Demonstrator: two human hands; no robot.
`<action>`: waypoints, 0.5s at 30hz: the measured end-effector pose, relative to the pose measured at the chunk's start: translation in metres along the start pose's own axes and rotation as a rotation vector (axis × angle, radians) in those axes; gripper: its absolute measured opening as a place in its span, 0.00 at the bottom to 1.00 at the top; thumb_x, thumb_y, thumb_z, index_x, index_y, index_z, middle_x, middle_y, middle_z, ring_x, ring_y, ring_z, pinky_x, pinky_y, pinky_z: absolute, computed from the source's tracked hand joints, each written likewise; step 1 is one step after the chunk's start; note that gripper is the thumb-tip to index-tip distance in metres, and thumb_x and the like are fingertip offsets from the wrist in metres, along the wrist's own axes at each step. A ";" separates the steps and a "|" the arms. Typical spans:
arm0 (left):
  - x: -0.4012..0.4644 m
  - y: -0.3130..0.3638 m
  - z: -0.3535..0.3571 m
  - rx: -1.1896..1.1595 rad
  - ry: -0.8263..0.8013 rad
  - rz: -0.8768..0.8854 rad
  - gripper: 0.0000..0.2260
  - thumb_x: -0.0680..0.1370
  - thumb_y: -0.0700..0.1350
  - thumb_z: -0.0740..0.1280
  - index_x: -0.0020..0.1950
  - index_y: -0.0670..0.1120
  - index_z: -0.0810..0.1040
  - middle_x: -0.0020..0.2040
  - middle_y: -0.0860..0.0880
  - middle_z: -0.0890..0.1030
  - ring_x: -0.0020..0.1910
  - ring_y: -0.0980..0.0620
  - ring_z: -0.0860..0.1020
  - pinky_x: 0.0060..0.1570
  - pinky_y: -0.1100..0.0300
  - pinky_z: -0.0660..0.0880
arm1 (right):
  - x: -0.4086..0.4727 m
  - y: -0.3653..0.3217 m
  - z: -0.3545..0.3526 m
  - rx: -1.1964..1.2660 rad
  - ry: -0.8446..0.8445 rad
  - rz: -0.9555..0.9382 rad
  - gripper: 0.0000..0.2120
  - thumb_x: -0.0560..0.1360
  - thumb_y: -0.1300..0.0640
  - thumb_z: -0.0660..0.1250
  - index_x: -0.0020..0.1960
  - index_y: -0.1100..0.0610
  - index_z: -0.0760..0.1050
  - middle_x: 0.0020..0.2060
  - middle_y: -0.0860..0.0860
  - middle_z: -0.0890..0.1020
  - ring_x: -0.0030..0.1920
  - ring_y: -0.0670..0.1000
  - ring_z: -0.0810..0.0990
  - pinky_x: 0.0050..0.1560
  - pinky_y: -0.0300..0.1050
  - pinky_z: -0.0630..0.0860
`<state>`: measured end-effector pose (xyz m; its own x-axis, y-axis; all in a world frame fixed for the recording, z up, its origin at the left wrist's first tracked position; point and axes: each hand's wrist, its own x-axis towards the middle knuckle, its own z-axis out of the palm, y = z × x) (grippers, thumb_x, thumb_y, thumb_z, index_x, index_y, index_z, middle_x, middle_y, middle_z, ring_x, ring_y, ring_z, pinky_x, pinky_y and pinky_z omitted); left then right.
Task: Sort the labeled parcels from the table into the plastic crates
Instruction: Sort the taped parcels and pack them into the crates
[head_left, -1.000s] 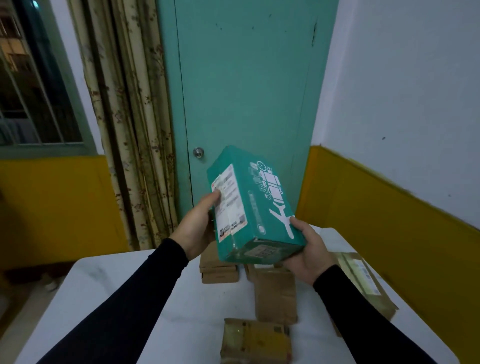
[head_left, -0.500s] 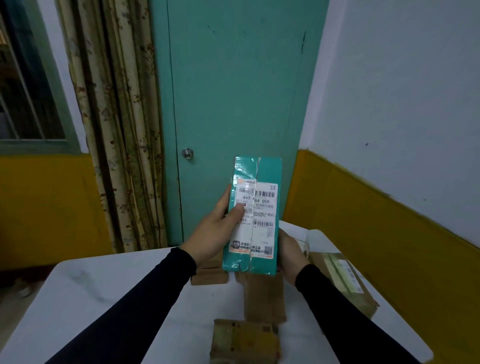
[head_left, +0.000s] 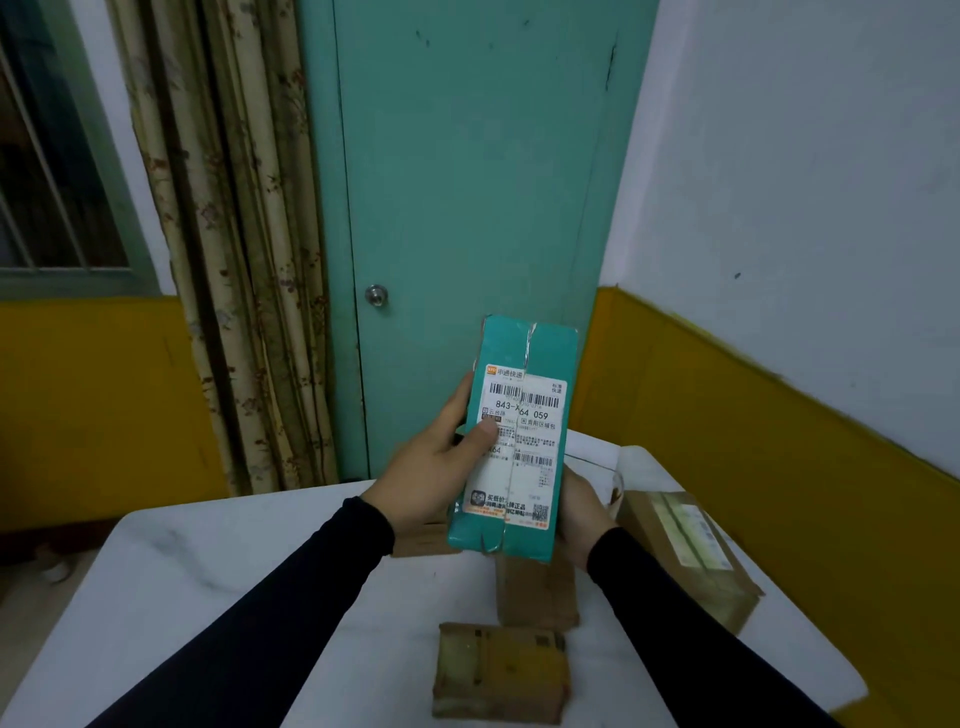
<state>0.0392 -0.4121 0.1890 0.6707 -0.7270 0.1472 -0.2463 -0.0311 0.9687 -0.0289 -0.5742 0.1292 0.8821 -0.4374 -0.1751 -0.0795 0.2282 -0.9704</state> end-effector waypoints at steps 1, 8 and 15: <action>0.000 -0.001 -0.002 -0.001 0.001 0.001 0.26 0.81 0.54 0.61 0.75 0.70 0.53 0.57 0.63 0.82 0.54 0.56 0.83 0.54 0.51 0.80 | 0.000 0.001 0.002 0.011 -0.016 -0.001 0.16 0.82 0.47 0.56 0.53 0.53 0.80 0.49 0.53 0.87 0.49 0.54 0.86 0.58 0.56 0.78; -0.011 -0.009 -0.033 -0.066 0.150 -0.080 0.16 0.83 0.51 0.59 0.70 0.63 0.66 0.56 0.59 0.83 0.51 0.60 0.83 0.49 0.63 0.80 | 0.012 -0.004 0.039 -0.005 -0.130 -0.034 0.32 0.71 0.25 0.59 0.63 0.45 0.79 0.60 0.52 0.83 0.61 0.56 0.81 0.64 0.59 0.74; -0.040 -0.026 -0.096 -0.099 0.372 -0.220 0.18 0.81 0.54 0.63 0.71 0.58 0.69 0.53 0.57 0.84 0.47 0.58 0.84 0.41 0.65 0.80 | 0.026 0.007 0.118 -0.014 -0.421 0.019 0.39 0.62 0.33 0.75 0.69 0.49 0.73 0.60 0.52 0.83 0.60 0.56 0.81 0.69 0.59 0.71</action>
<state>0.0864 -0.3163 0.1772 0.9104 -0.4133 -0.0201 -0.0136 -0.0784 0.9968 0.0482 -0.4816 0.1371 0.9929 -0.0389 -0.1124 -0.1013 0.2197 -0.9703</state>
